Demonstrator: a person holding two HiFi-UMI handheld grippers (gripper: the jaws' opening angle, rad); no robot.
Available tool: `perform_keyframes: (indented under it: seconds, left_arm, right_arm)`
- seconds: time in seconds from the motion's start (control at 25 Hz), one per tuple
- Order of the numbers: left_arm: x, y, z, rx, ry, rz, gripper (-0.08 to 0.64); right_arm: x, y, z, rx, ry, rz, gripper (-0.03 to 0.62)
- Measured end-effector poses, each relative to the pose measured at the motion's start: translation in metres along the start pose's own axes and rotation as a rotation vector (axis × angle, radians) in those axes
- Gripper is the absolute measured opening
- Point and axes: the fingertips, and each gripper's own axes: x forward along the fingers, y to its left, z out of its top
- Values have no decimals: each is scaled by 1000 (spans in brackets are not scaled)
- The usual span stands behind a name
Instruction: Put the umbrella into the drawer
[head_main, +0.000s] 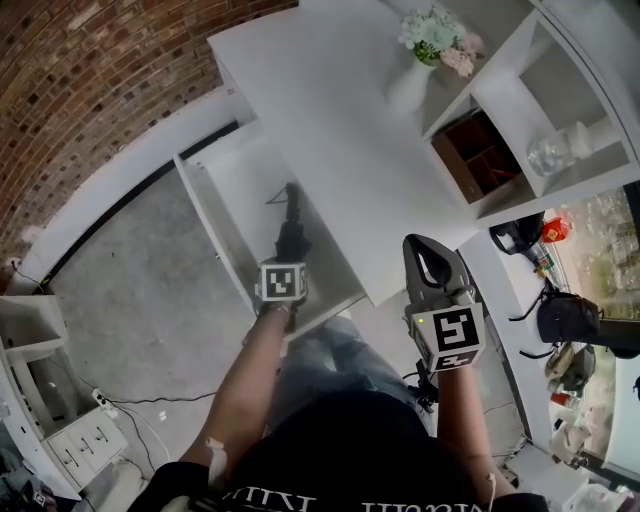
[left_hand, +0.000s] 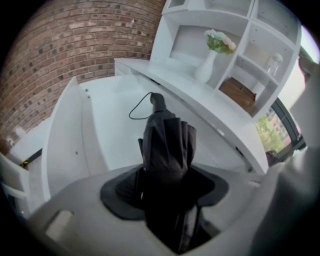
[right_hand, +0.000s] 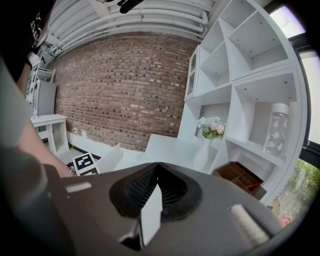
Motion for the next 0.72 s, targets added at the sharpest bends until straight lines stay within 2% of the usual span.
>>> perform_keyframes:
  seconds: [0.16, 0.36, 0.72]
  left_arm:
    - [14, -7, -12, 7, 38, -23, 244]
    - [23, -19, -3, 107, 13, -46, 245]
    - [38, -30, -17, 215, 71, -81, 250]
  right_arm:
    - [-4, -8, -6, 11, 16, -24, 3]
    - [-6, -10, -6, 26, 22, -44, 3]
    - [-7, -6, -17, 47, 50, -44, 3]
